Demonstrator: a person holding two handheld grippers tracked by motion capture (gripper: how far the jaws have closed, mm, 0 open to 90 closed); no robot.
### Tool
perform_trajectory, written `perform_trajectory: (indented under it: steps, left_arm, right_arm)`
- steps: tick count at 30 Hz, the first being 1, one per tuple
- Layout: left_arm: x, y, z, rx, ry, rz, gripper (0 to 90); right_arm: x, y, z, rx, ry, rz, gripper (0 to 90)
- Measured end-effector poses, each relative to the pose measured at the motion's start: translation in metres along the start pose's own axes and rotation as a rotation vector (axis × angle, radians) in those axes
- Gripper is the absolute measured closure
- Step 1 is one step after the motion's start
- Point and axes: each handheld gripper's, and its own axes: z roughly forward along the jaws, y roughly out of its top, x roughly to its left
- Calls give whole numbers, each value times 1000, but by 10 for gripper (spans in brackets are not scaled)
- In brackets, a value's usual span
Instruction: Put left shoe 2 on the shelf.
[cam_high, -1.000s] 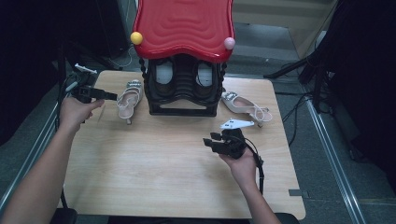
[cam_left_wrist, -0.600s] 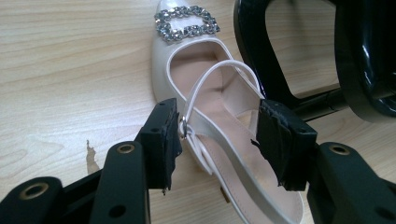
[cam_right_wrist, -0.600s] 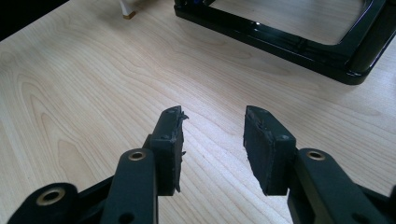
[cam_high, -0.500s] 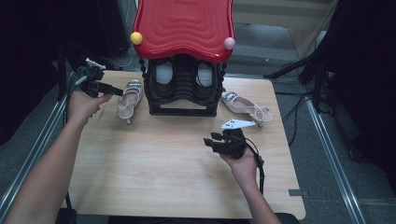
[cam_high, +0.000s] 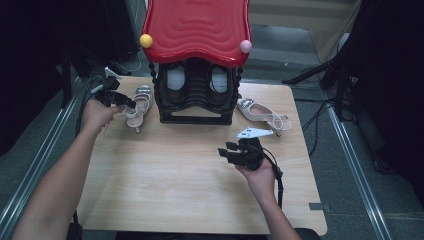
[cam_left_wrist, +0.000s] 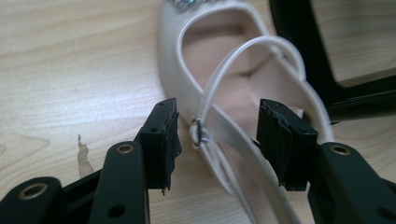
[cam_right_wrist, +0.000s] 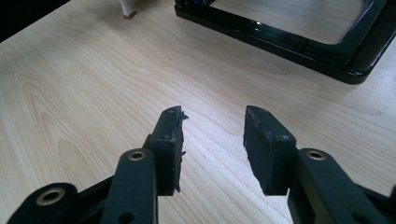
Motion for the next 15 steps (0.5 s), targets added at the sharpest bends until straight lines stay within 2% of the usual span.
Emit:
perform_trajectory:
  steps: [2,4,8,11,12,15]
  left_arm:
    - [2,1,4,4,-6,-19,485]
    - [4,2,7,34,-10,-21,486]
    - [4,3,13,31,-25,-59,494]
    - [5,5,14,46,-37,-83,522]
    - [4,7,14,58,-32,-82,522]
    - [-3,13,14,94,15,-38,555]
  right_arm:
    - [1,0,0,3,0,0,588]
    - [1,0,0,2,2,-5,588]
    - [0,0,0,0,0,-1,587]
    - [0,0,0,-1,0,-1,587]
    - [0,0,0,-1,-1,-1,587]
    - [1,0,0,2,-2,-3,586]
